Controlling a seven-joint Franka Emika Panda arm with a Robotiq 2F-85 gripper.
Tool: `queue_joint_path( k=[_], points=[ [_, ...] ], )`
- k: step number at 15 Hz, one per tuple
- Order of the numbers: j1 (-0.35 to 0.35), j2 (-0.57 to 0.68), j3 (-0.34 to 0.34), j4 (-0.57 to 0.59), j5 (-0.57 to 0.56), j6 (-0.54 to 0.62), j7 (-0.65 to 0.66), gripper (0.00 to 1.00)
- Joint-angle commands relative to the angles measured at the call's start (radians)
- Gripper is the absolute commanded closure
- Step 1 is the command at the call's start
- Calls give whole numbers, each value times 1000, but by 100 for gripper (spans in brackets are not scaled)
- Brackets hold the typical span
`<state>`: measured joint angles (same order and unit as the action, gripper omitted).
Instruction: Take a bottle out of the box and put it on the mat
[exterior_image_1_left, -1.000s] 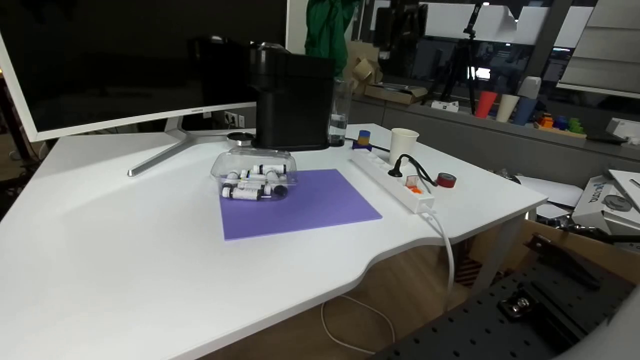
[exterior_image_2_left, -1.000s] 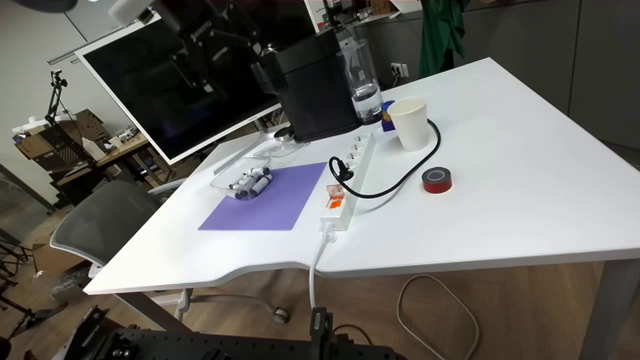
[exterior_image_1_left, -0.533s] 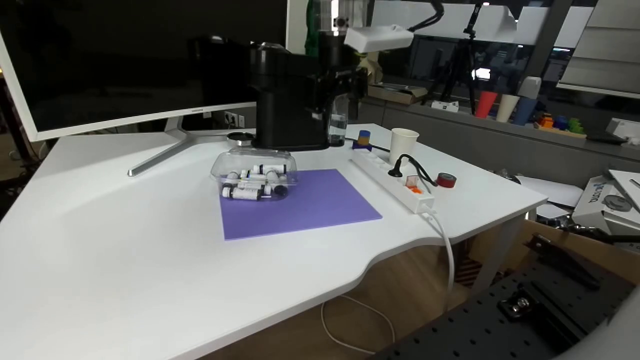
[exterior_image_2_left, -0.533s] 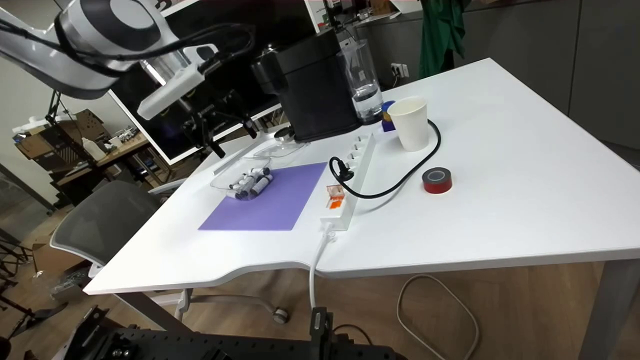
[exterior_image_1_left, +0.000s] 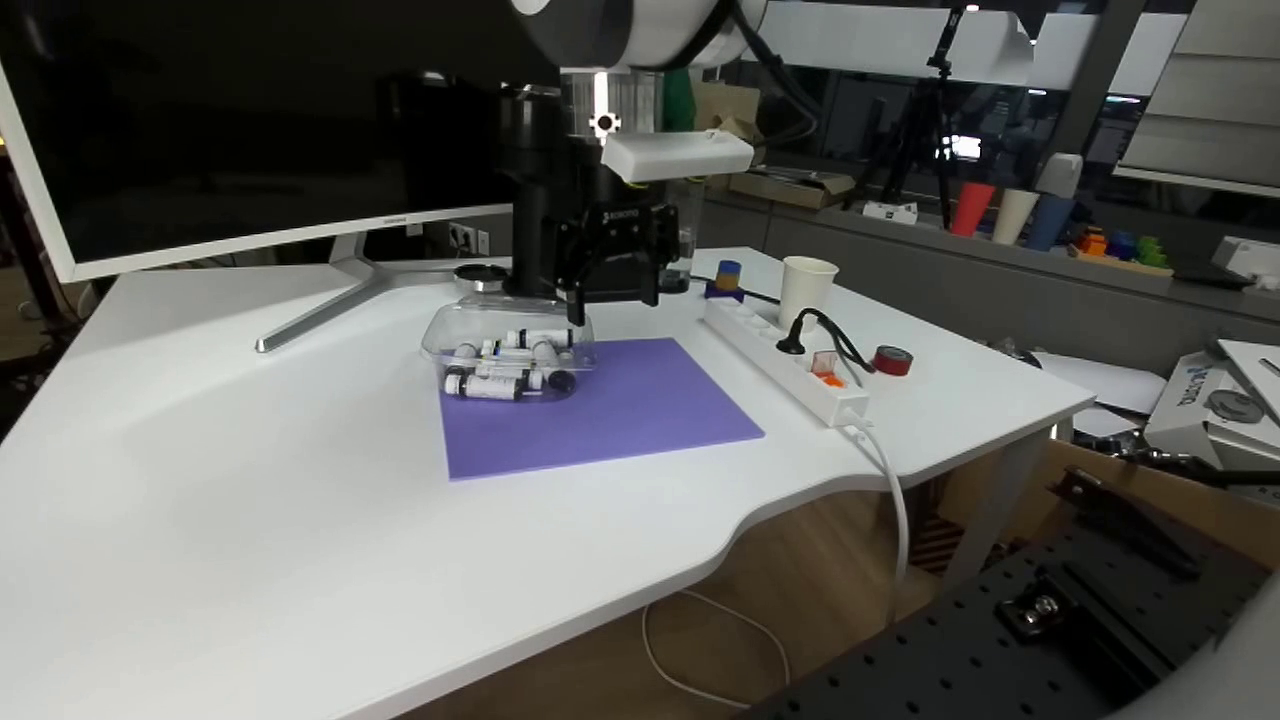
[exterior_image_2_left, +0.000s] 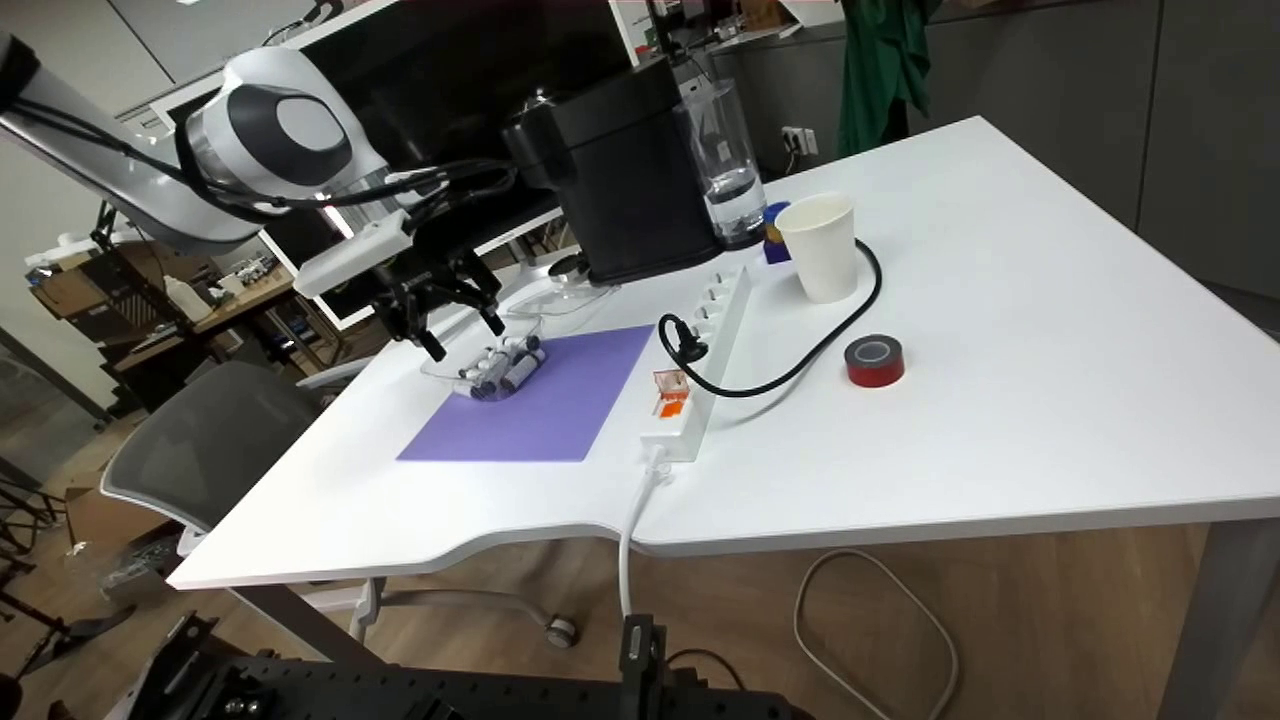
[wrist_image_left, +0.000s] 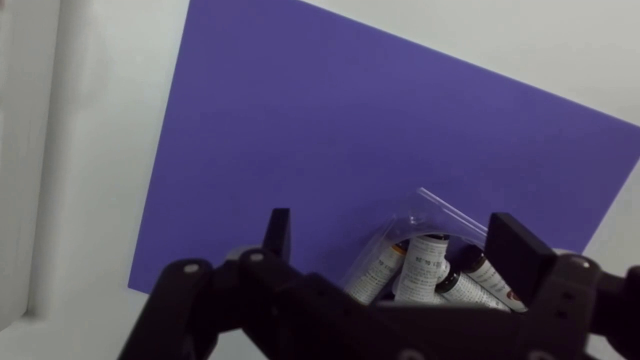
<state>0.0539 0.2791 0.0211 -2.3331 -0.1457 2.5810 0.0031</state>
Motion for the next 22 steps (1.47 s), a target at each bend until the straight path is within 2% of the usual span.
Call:
queue_joint_path(
  k=[1, 2, 4, 6, 9, 14, 22],
  points=[
    [2, 3, -2, 5, 5, -2, -1, 0],
    [2, 3, -2, 6, 7, -2, -1, 0],
    [36, 9, -29, 19, -46, -14, 89, 0],
    [61, 33, -45, 40, -66, 29, 189, 0],
    [91, 84, -54, 93, -36, 64, 306, 0],
    [166, 202, -109, 200, -36, 83, 468, 0],
    [188, 325, -95, 307, 77, 124, 453, 0]
  ],
)
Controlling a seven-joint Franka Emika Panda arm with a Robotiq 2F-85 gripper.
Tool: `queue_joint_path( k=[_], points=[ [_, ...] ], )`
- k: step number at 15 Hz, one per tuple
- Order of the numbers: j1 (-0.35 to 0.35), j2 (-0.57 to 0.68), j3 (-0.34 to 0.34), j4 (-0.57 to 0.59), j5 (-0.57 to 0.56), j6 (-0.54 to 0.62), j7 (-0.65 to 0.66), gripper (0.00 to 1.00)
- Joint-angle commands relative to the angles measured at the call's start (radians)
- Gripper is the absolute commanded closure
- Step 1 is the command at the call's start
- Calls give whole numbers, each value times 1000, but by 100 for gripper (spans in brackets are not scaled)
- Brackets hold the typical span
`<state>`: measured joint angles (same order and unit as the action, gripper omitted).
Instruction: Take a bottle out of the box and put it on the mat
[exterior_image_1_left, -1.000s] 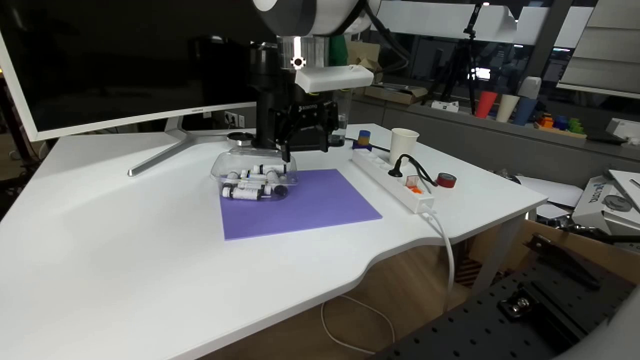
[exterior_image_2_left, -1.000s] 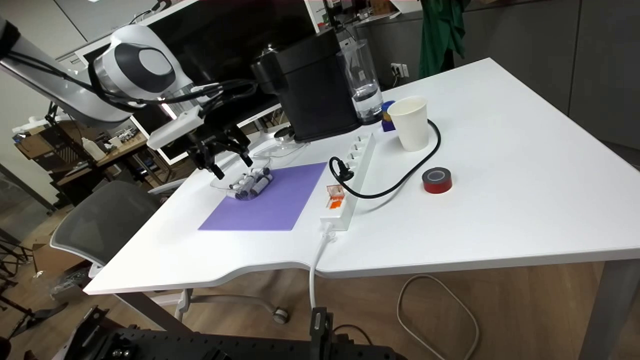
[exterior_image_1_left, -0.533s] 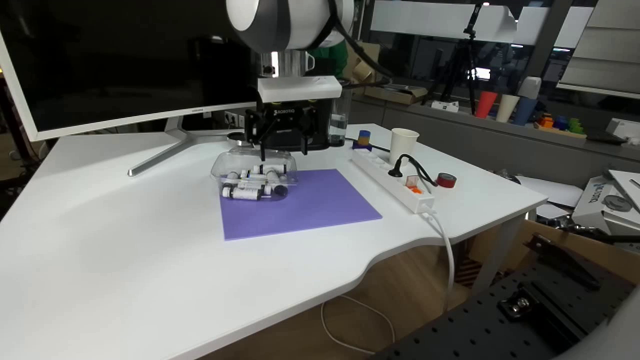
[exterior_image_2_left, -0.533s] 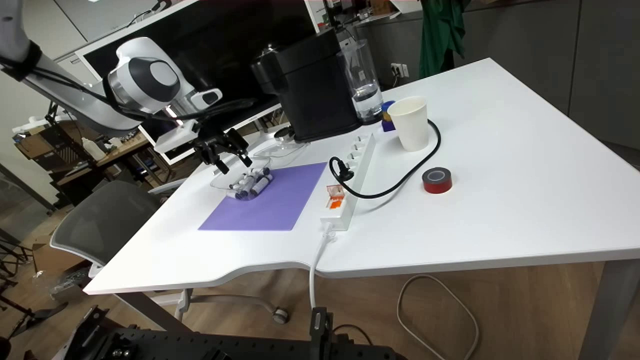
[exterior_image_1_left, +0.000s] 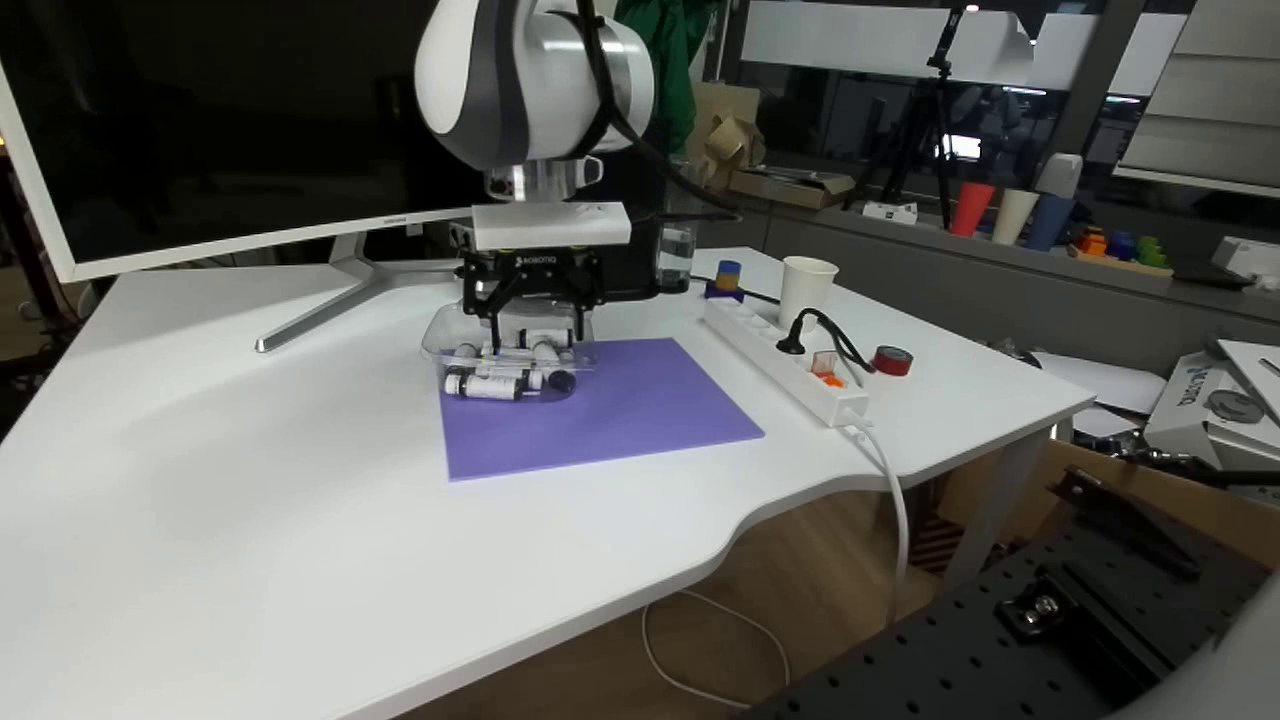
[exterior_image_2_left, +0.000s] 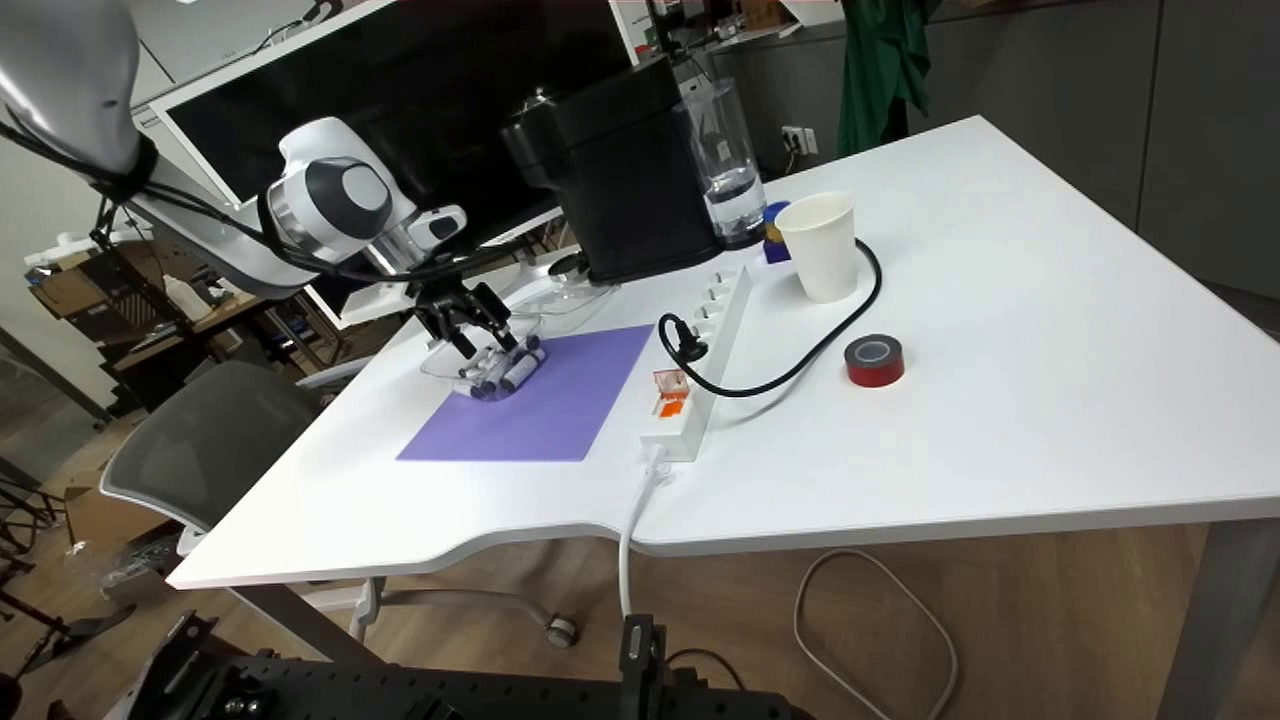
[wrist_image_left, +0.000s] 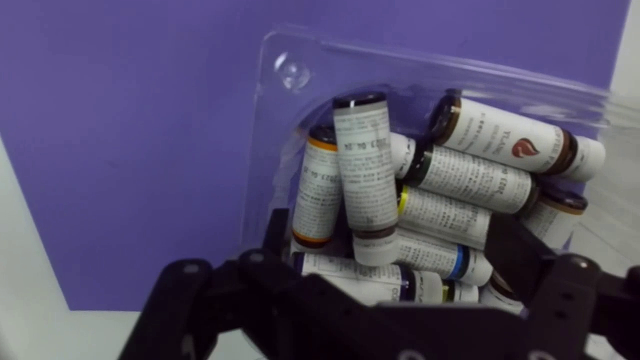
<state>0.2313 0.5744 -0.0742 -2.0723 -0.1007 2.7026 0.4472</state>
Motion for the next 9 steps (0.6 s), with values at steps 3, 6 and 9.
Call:
queue_joint_path(
  k=[3, 6, 9],
  points=[
    [29, 49, -11, 66, 44, 4, 11, 26],
    [31, 56, -13, 74, 52, 5, 7, 37],
    [30, 52, -19, 76, 57, -2, 6, 61]
  ],
)
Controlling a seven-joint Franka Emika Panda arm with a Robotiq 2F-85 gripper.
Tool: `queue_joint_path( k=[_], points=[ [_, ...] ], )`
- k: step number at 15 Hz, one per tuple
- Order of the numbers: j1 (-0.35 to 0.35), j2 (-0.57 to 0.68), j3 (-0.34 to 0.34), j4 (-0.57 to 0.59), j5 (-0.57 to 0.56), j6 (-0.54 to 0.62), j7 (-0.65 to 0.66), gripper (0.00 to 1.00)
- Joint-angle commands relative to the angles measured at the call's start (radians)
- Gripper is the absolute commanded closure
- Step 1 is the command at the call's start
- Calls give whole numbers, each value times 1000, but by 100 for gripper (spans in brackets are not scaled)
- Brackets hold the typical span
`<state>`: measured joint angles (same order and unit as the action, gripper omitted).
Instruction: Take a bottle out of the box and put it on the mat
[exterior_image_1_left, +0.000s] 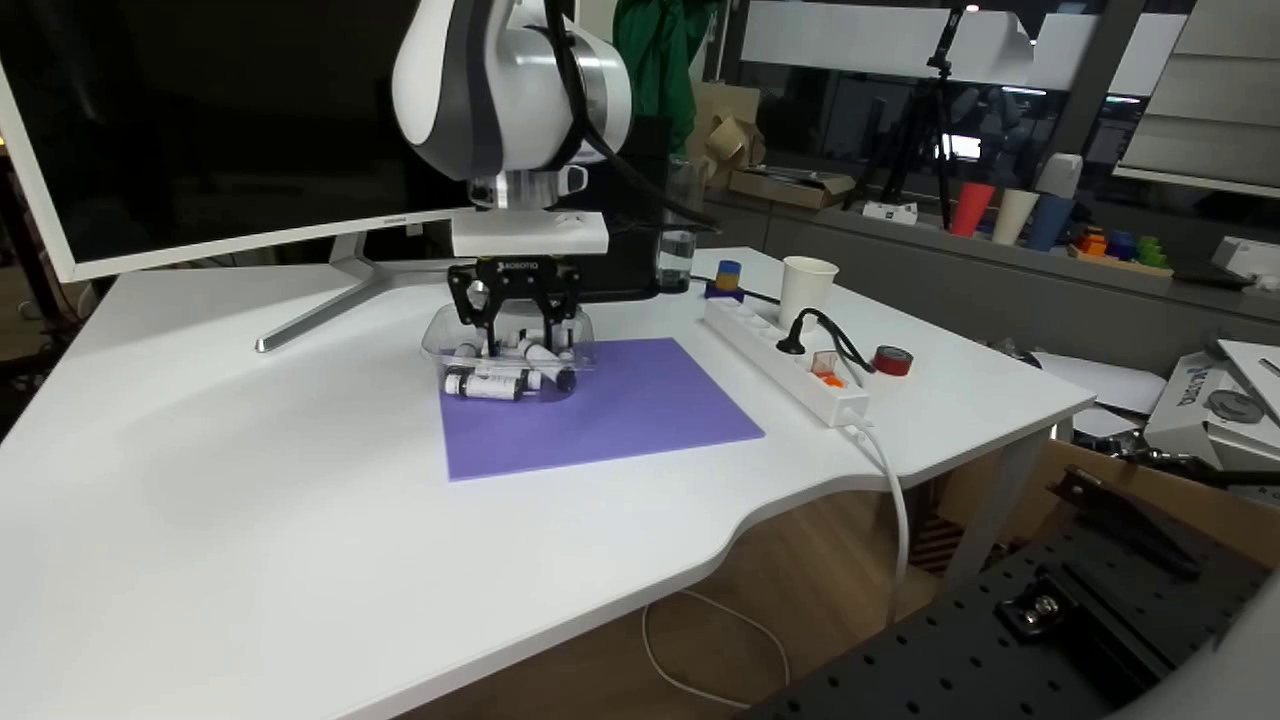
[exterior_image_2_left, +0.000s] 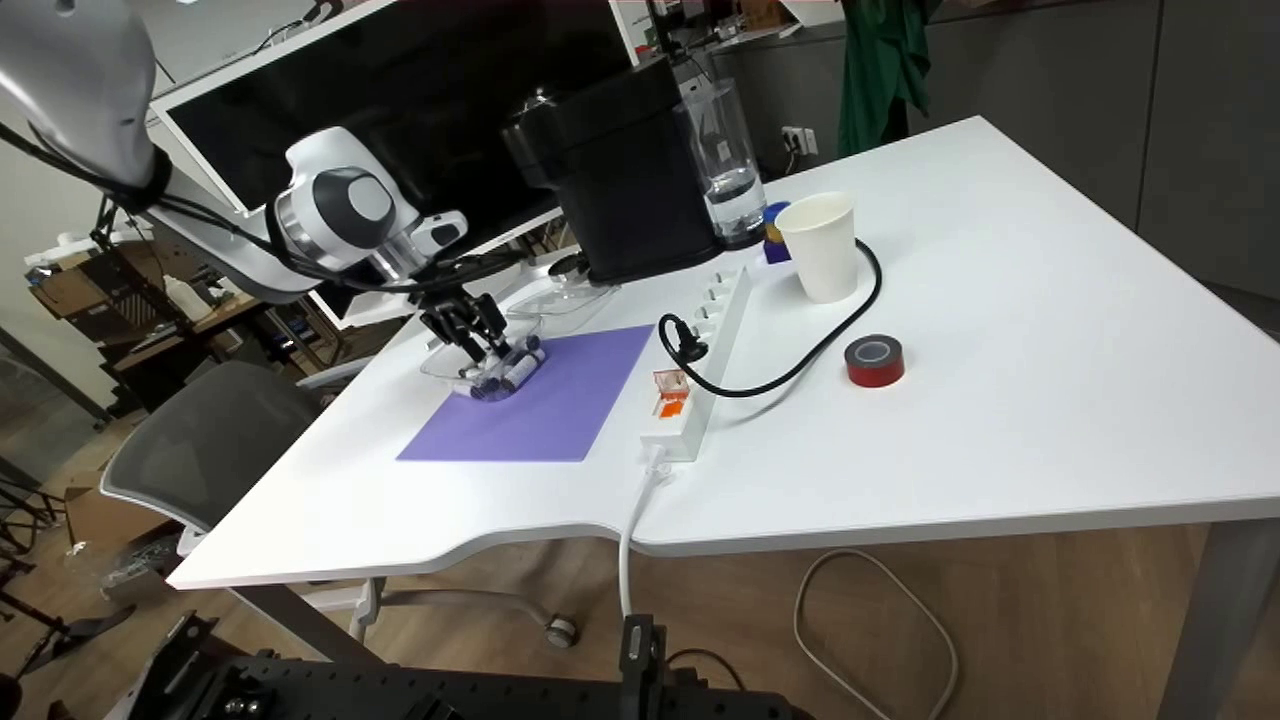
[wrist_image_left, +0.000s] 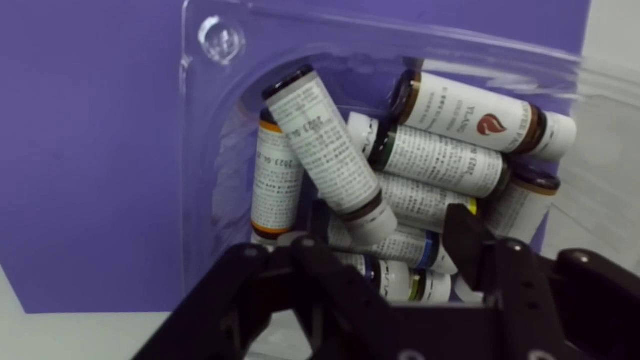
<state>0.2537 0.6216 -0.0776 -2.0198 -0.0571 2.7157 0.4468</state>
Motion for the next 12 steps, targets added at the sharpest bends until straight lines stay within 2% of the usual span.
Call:
queue_joint_path(
  k=[1, 6, 12],
  points=[
    [9, 1, -20, 23, 11, -21, 9, 66],
    [31, -43, -77, 5, -14, -37, 41, 99],
    [54, -99, -157, -5, -42, -39, 78, 100]
  ],
)
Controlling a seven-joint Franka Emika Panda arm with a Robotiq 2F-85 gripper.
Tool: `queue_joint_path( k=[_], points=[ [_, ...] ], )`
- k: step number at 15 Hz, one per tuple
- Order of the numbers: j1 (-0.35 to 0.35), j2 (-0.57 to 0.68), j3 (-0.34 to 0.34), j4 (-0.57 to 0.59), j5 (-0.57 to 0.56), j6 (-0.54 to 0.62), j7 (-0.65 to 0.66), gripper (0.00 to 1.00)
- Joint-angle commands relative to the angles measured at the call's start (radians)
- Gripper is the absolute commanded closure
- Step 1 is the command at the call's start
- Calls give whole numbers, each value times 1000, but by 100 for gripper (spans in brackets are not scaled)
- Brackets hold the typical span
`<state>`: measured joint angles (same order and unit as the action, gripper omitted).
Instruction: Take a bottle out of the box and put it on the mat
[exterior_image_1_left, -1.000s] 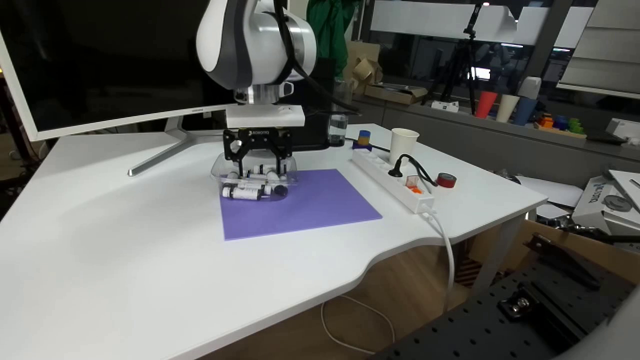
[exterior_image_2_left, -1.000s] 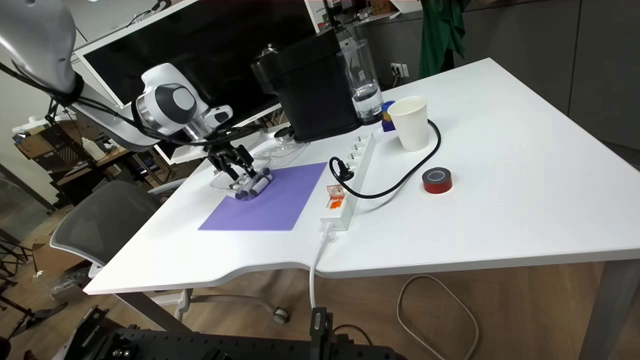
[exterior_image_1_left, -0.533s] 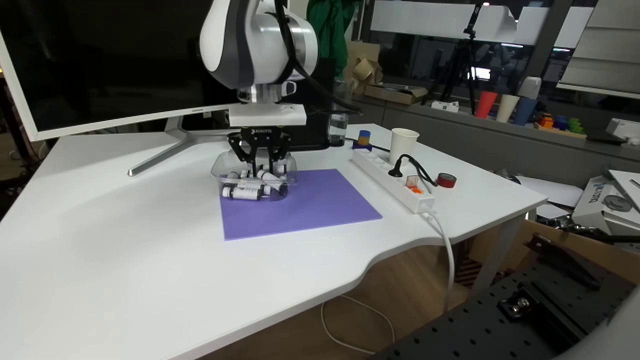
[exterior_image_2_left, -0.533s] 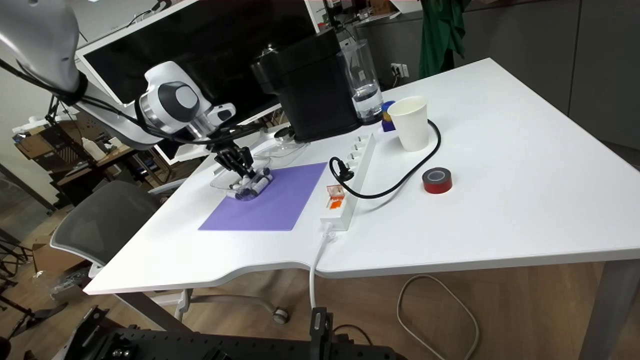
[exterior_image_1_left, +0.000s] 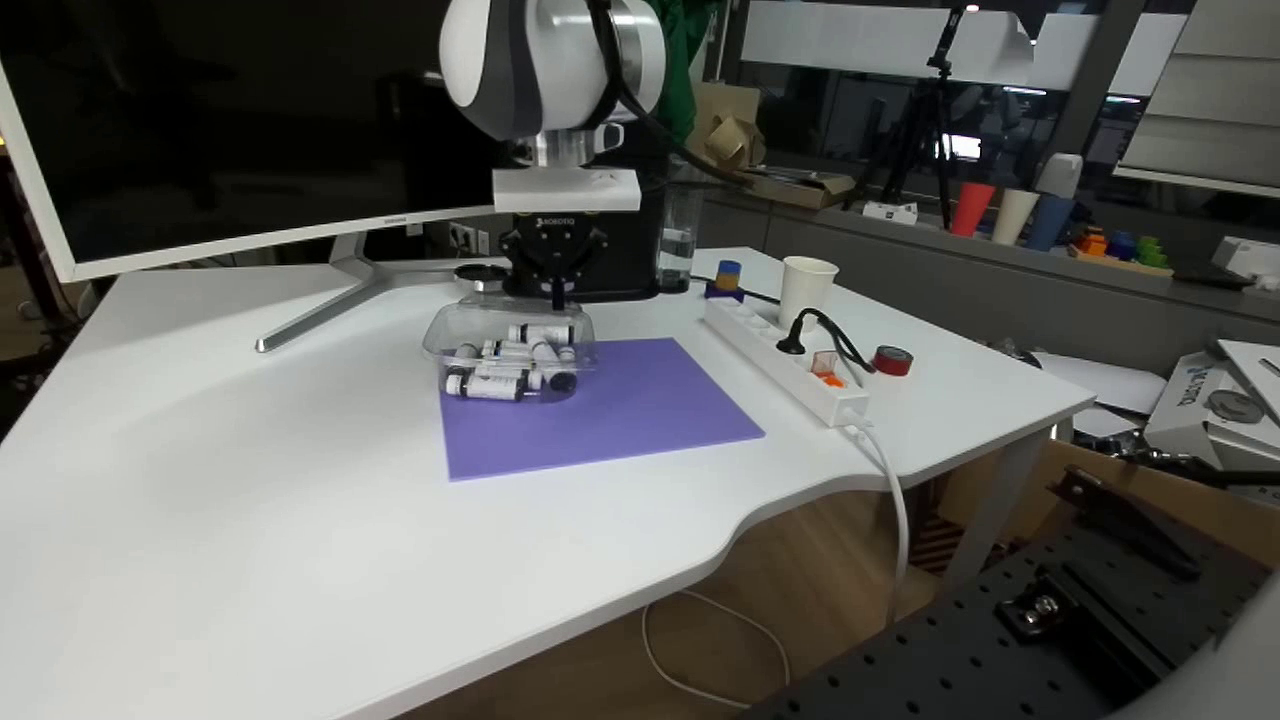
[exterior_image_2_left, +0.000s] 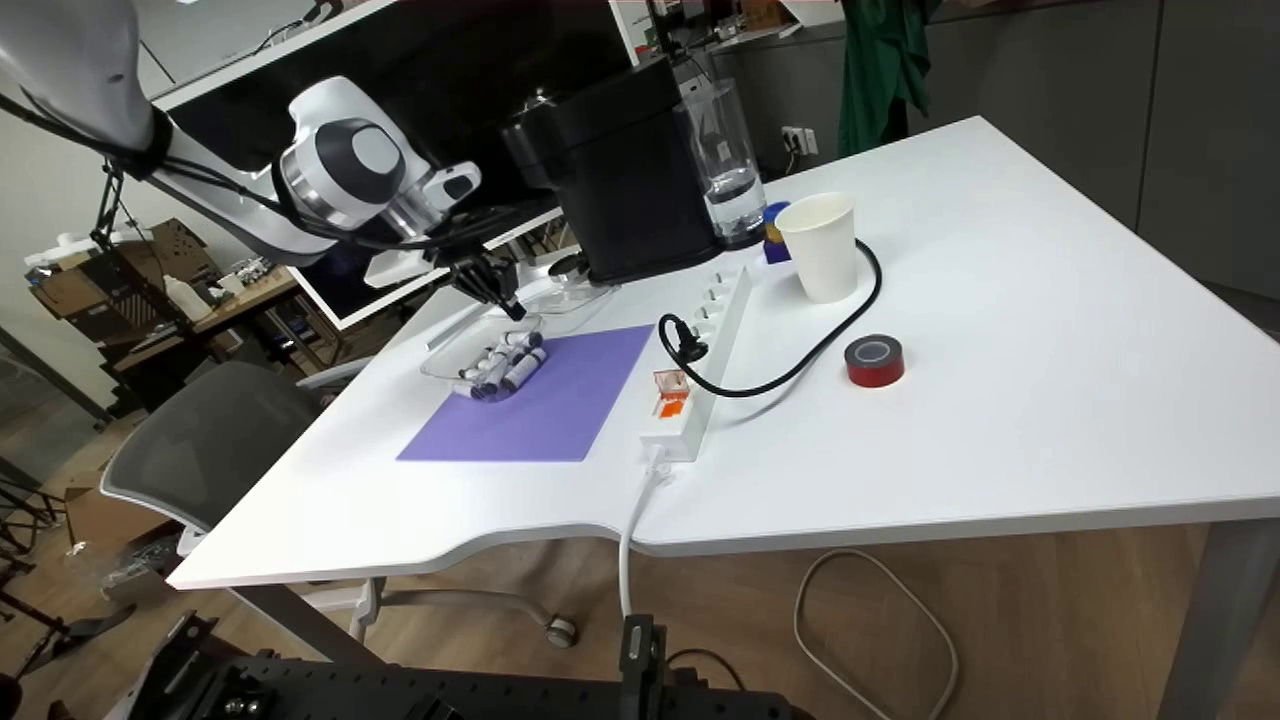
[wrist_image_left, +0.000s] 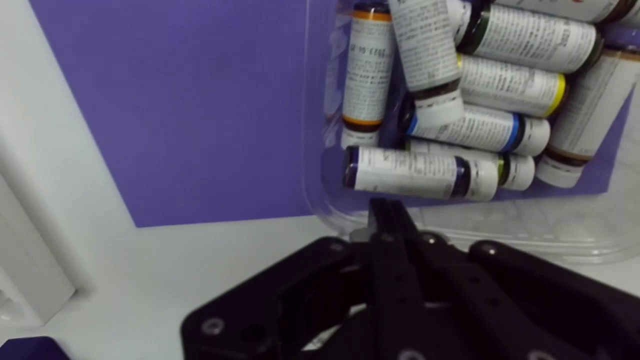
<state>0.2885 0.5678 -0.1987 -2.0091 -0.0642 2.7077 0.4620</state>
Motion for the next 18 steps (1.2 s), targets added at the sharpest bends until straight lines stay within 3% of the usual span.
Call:
queue_joint_path(
  k=[1, 5, 6, 8, 18],
  points=[
    [15, -50, -36, -15, -35, -43, 61, 100],
    [-7, -64, -9, -15, -29, -85, 41, 100],
    [-11, -67, 3, -15, -25, -99, 31, 74],
    [-23, -73, 32, -22, -13, -111, 8, 69],
    [-80, -68, 151, -61, 49, -133, -79, 2]
  ],
)
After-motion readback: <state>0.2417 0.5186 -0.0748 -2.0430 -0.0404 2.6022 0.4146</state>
